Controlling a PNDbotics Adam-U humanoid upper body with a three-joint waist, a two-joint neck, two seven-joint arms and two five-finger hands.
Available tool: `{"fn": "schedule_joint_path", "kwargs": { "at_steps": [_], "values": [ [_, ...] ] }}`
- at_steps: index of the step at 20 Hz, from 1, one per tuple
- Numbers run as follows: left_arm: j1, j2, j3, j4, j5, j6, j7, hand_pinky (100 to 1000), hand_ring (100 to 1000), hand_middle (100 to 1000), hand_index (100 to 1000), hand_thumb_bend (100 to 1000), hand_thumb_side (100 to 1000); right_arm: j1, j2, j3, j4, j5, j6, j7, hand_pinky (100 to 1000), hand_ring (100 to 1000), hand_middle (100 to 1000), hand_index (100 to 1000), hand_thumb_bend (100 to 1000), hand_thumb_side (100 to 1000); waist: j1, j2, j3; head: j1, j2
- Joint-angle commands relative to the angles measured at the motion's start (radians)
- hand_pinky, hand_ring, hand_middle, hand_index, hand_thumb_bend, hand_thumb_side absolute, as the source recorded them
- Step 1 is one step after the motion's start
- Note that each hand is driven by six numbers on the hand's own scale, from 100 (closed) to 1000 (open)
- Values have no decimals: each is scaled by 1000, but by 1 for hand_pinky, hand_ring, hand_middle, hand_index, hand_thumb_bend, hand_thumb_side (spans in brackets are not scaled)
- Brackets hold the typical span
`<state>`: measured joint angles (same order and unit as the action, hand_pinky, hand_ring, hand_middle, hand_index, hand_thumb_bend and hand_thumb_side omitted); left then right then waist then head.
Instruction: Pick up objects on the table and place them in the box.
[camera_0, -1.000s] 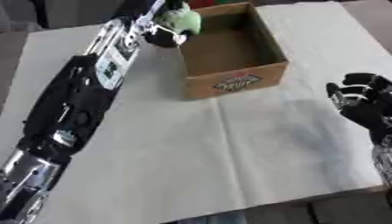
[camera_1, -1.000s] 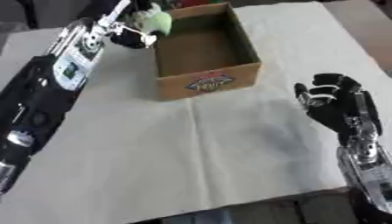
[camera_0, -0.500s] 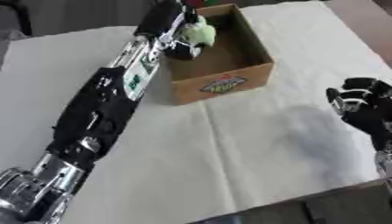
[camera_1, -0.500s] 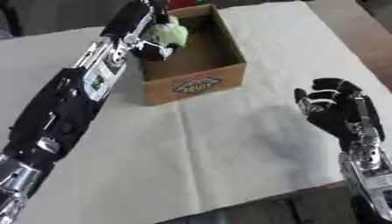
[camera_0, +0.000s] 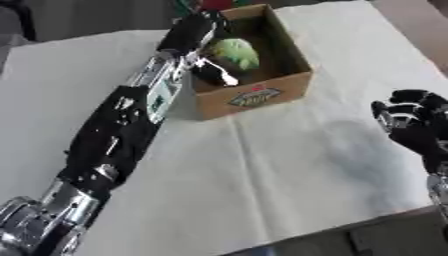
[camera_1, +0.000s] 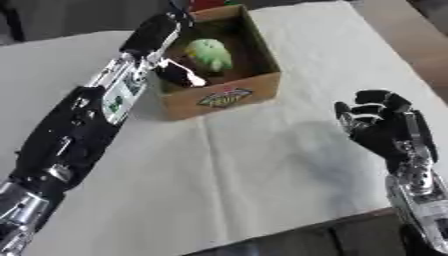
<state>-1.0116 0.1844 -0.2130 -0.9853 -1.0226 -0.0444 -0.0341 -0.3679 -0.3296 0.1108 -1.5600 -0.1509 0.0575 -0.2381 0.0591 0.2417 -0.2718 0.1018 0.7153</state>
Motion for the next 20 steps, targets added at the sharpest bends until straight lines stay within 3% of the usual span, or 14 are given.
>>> {"fn": "schedule_joint_path", "kwargs": {
  "at_steps": [1,3,9,14,20],
  "values": [
    [-12,11,6,-53,46,-14,-12,731,710,668,727,839,434,-5,-8,-10,-10,4,-3,-4,576,617,594,642,379,100,-10,-16,9,-8,-4],
    [-9,22,6,-98,80,-14,-9,719,688,642,712,717,417,-1,-9,-14,-9,4,-4,-7,576,617,594,642,379,100,-13,-17,23,-14,-1],
    [48,84,24,-261,183,15,8,693,661,606,682,574,383,8,-10,-26,-9,1,-7,-19,576,617,594,643,381,100,-24,-19,80,-42,2],
    [168,149,83,-391,263,85,54,675,653,597,662,513,347,15,-14,-42,-11,1,-10,-34,576,617,595,643,383,100,-40,-17,149,-71,0],
    [325,122,164,-548,360,181,128,671,653,597,656,493,350,13,-16,-53,-16,-2,-14,-47,576,617,595,644,385,100,-56,-9,200,-81,-4]
  ]
}}
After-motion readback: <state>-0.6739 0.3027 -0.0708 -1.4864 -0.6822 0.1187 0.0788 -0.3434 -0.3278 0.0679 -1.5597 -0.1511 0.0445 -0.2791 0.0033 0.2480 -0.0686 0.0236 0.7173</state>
